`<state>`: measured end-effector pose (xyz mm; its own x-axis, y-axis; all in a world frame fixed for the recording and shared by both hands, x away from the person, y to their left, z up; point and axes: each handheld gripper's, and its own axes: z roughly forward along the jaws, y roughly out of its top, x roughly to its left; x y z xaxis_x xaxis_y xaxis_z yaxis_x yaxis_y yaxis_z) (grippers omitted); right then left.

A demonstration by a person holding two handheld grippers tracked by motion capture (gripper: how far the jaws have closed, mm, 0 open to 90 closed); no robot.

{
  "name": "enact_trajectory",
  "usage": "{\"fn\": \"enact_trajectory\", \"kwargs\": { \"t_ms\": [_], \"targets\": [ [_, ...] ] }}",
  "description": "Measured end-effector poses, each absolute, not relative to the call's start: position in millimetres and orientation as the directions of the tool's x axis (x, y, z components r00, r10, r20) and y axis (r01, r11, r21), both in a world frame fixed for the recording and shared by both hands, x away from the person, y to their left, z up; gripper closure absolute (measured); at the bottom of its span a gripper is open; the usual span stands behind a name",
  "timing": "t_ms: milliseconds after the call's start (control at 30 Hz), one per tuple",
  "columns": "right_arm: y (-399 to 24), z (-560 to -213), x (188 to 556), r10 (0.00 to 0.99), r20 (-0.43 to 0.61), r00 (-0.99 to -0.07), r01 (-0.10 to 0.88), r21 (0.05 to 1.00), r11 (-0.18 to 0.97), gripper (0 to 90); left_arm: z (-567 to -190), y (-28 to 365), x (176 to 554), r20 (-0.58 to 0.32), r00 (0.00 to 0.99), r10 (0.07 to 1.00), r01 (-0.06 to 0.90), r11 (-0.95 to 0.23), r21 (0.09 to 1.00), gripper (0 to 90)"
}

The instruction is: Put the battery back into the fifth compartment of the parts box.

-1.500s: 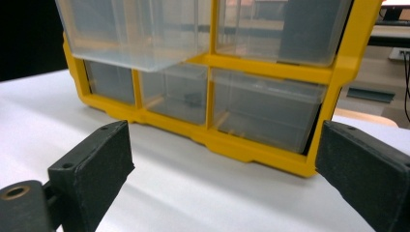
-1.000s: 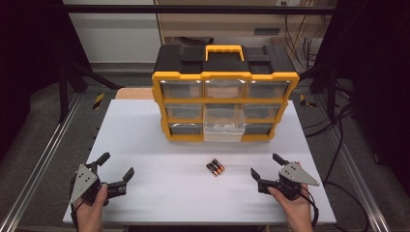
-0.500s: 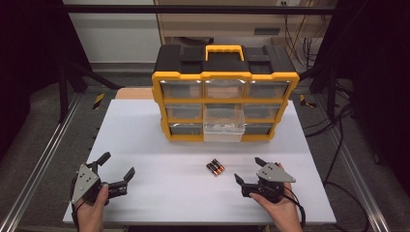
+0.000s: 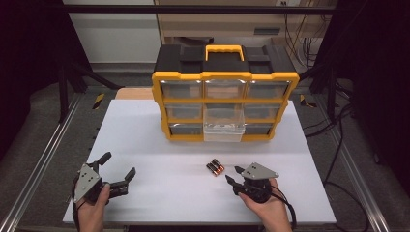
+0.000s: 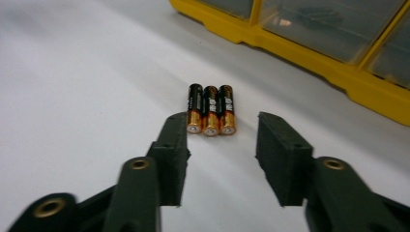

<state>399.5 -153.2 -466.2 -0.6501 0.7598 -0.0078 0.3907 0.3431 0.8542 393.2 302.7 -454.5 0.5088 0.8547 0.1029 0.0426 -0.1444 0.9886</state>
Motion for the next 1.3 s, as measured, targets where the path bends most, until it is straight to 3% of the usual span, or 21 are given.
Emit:
{"fn": "enact_trajectory", "kwargs": {
  "t_ms": [367, 667, 1067, 1300],
  "targets": [
    [-136.7, -461.3, 418.8, 0.768, -0.008, -0.641, 0.437, 0.818, 0.373, 73.3, -453.7, 304.4, 391.7, 0.102, 0.504, 0.858, 0.037, -0.139, 0.99, 1.4],
    [-135.2, -463.8, 423.5, 0.754, -0.043, -0.656, 0.42, 0.808, 0.412, 82.3, -453.3, 311.1, 391.8, 0.075, 0.49, 0.868, 0.039, -0.108, 0.993, 1.5],
    [-130.5, -473.2, 439.1, 0.768, 0.019, -0.641, 0.482, 0.788, 0.383, 83.0, -454.4, 302.5, 392.2, 0.103, 0.51, 0.854, 0.041, -0.144, 0.989, 1.5],
    [-125.9, -476.6, 450.3, 0.78, 0.032, -0.625, 0.499, 0.785, 0.367, 78.0, -455.2, 302.6, 393.3, 0.101, 0.509, 0.855, 0.047, -0.145, 0.988, 1.4]
  ]
}}
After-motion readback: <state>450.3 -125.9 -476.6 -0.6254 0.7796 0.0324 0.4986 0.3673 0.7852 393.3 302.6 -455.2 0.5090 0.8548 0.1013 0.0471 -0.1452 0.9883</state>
